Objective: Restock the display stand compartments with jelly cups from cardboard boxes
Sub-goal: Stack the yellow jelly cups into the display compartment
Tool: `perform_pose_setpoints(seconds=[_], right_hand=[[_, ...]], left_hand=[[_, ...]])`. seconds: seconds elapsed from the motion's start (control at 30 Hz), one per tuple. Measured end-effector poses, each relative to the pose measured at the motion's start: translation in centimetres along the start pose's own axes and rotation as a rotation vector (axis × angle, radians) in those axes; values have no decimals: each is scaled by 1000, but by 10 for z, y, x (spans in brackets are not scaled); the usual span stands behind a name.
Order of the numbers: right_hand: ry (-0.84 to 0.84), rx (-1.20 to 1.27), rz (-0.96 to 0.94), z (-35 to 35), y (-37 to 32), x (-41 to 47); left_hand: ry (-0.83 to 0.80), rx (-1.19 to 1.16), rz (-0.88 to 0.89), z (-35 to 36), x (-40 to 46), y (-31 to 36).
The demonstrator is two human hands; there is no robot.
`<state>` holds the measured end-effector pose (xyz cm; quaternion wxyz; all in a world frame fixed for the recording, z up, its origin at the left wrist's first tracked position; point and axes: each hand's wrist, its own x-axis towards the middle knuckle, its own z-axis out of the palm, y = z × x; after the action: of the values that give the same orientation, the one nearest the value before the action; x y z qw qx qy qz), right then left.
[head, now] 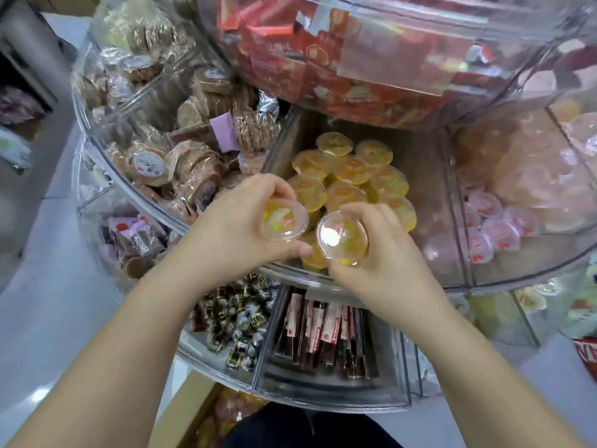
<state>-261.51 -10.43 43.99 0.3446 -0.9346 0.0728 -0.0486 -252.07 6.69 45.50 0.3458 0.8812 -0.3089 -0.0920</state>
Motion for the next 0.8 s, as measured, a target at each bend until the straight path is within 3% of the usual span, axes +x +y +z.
perform_pose_setpoints(seconds=[0.2,0.47,0.6,0.7,0.8], right_hand=[[32,-134,15,6,-7,10],[-39,-173,71,7,-1,21],[-49,-232,57,10,0,21],[-100,-331,63,8,2,21],[-165,-279,61,2,8,22]], left_hand=[[-286,111,117,-16,7,-2],[-45,724,276,1,13,-1],[42,822,312,3,18,-3],[18,868,334,6,21,-5],[-34,834,408,-2,25,-13]])
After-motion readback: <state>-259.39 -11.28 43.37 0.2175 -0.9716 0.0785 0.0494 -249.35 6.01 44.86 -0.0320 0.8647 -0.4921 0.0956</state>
